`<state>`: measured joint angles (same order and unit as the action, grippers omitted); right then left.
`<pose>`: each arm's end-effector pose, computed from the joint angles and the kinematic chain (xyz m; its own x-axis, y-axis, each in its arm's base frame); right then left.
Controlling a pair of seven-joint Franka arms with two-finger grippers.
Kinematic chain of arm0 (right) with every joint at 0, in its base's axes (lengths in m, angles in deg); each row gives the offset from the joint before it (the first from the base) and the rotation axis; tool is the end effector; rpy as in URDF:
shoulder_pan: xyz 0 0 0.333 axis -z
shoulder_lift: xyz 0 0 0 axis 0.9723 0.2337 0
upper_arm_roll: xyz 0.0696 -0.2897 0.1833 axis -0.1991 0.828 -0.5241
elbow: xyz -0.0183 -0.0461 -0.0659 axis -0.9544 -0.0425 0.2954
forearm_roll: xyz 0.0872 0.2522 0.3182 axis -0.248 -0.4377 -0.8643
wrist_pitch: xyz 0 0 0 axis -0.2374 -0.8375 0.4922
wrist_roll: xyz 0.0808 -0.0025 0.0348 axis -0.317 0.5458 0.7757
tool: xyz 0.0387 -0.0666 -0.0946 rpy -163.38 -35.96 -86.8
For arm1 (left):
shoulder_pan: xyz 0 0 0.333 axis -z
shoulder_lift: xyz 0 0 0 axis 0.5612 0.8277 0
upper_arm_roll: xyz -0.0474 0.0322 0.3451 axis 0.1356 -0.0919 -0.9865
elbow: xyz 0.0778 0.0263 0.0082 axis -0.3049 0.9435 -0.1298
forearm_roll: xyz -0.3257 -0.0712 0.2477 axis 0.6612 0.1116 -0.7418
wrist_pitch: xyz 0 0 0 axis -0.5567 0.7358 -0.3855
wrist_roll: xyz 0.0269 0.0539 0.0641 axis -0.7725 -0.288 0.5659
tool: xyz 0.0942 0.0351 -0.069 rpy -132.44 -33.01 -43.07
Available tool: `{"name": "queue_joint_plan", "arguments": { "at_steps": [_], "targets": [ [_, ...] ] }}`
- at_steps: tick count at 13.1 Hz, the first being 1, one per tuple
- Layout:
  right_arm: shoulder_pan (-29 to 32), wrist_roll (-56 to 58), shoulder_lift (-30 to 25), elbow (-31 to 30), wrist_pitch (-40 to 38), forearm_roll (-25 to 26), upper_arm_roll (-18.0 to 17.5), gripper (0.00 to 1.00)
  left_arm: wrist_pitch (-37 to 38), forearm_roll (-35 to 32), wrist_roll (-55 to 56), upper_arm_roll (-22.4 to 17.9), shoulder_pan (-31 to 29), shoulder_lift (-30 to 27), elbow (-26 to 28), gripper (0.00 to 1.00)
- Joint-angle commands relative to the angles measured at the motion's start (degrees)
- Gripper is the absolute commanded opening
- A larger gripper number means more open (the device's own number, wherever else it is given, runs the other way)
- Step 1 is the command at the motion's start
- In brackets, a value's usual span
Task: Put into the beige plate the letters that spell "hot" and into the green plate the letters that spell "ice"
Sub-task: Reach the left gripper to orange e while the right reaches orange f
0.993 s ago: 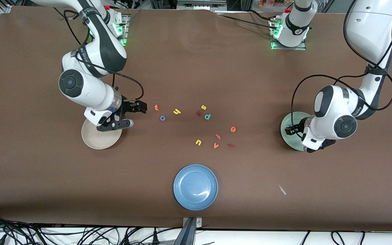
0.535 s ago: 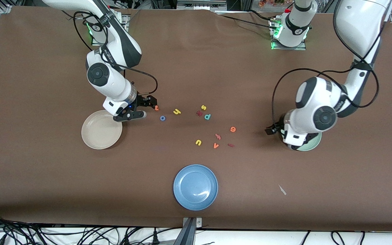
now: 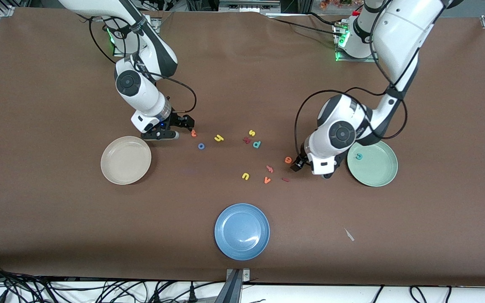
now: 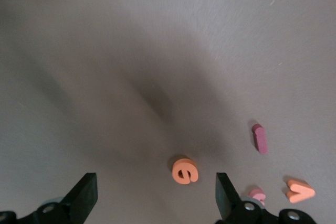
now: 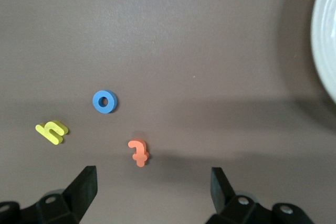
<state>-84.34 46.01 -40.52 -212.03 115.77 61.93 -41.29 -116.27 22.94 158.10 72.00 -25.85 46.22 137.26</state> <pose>0.4948 0.2737 0.2315 0.9987 -0.0398 -0.0303 -0.0439 -0.9877 -0.1500 0.6154 -0.3043 0.2058 0.5407 0.8175 -0.1983 0.8275 -0.5593 -0.0495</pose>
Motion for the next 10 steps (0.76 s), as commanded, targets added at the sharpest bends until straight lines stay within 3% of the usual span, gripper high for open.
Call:
{"name": "queue_joint_plan", "arguments": {
  "at_steps": [1, 5, 7, 8, 10],
  "targets": [
    [-1.72, -7.23, 2.95, -0.18, 3.31, 5.13, -0.45, 0.96, -1.11, 0.12, 5.59, -0.77, 2.25, 2.05, -1.02, 0.99],
    [-3.48, -16.30, 6.30, 1.14, 3.77, 20.94, -0.45, 0.95, -5.95, -1.89, 11.30, -0.86, 3.66, 3.55, -0.49, 0.96],
    [-3.48, -16.39, 6.57, 1.14, 3.77, 22.21, -0.45, 0.95, -7.70, -7.68, 15.96, -1.48, 4.11, 4.34, -0.40, 0.89],
    [-3.57, -16.48, 7.18, 1.14, 3.94, 23.34, -0.45, 0.91, -7.71, -8.49, 16.16, -1.48, 3.85, 4.34, -0.40, 0.83],
    [-3.57, -17.87, 8.23, 1.31, 4.99, 25.80, -0.45, 0.89, -7.80, -8.41, 16.33, -1.48, 4.11, 4.78, -0.66, 0.80]
  ]
}}
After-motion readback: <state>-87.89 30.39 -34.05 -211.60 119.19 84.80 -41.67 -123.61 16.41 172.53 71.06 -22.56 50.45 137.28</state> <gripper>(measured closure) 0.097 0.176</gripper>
